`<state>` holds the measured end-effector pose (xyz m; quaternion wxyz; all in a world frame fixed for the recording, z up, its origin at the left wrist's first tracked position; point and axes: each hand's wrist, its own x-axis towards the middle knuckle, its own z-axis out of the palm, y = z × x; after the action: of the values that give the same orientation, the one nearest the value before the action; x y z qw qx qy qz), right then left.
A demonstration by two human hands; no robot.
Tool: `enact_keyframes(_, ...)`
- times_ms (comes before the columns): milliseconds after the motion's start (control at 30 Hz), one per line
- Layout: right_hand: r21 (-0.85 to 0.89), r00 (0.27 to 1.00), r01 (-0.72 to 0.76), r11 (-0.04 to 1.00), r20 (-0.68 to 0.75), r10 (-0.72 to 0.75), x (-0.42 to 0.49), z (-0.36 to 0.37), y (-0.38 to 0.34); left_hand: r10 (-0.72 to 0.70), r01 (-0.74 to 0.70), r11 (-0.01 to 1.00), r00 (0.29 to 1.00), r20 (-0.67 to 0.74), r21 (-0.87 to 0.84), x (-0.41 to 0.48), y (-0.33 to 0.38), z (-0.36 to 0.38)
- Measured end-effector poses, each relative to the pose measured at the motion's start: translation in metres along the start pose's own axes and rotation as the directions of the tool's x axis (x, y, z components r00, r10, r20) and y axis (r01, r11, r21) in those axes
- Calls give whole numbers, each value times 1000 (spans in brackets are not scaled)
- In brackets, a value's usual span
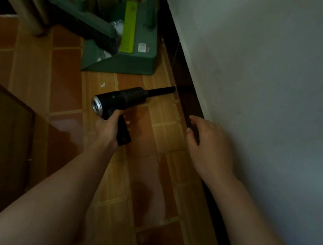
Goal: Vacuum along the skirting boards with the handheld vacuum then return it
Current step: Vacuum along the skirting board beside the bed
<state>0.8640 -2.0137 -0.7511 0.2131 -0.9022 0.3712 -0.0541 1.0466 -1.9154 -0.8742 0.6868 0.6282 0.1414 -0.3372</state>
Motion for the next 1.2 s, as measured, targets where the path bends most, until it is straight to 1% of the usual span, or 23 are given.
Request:
enact_keyframes(333,-1,1000,-18,1000,7,18,19,8,-5,-21,21,1000,999,35,6,23,6,2)
enact_keyframes(400,-5,1000,-17,1000,8,18,17,9,-5,-4,4,1000,999,34,-8,21,4,2)
enact_keyframes(633,-6,999,-8,1000,31,8,4,6,0,-2,0,999,999,44,49,11,1,-5)
enact_keyframes(867,-19,999,10,1000,44,-9,-13,-4,9,24,-26,998,999,43,51,-7,-8,-9)
enact_keyframes(1033,-9,1000,18,1000,25,-18,-24,-15,12,-22,18,997,999,44,81,-21,-20,-16)
enact_keyframes(1100,-17,999,25,1000,28,-24,-28,-19,11,-54,50,995,998,44,83,-27,-24,-19)
enact_keyframes(1200,-28,998,36,999,42,-35,-33,-24,10,-64,60,995,997,46,85,-40,-30,-26)
